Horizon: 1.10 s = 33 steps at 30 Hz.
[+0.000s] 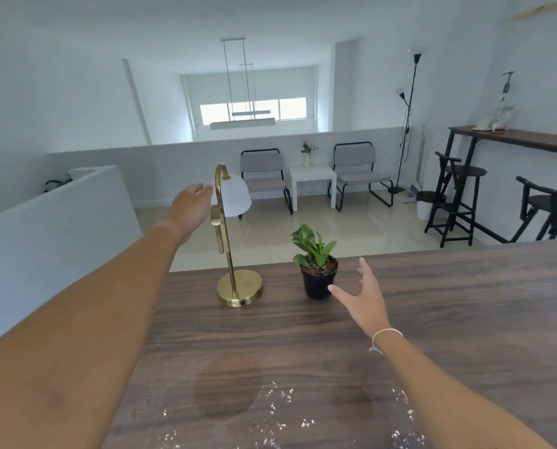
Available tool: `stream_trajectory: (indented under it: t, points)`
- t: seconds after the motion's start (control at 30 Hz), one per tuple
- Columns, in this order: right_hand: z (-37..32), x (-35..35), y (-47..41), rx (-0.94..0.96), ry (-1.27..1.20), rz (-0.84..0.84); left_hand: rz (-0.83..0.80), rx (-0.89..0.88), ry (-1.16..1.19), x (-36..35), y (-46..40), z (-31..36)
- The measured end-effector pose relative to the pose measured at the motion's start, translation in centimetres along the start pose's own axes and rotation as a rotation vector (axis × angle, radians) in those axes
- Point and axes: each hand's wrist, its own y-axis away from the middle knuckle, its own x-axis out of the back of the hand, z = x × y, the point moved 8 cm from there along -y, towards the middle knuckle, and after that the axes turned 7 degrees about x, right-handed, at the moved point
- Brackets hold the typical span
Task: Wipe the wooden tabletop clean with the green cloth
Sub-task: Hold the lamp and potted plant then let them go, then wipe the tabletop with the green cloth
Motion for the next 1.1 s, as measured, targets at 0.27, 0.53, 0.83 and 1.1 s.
stream_trajectory:
  t: [0.27,0.53,0.83,1.1]
  points:
    - [-1.5,3.6,9.1,-0.003,0.103,0.050,-0.046,-0.034,-0.087,1.1,7.3,-2.7]
    - [-1.5,6.0,19.6,0.022,0.294,-0.033,-0.090,-0.059,-0.171,0.9,16.5,-8.8]
    - [-1.3,11.3,25.9,0.116,0.551,-0.094,-0.018,0.117,-0.338,3.2,29.2,-16.6]
    - [3.2,16.5,29.7,-0.030,1.050,-0.199,-0.007,0.136,-0.622,4.2,38.5,-21.7]
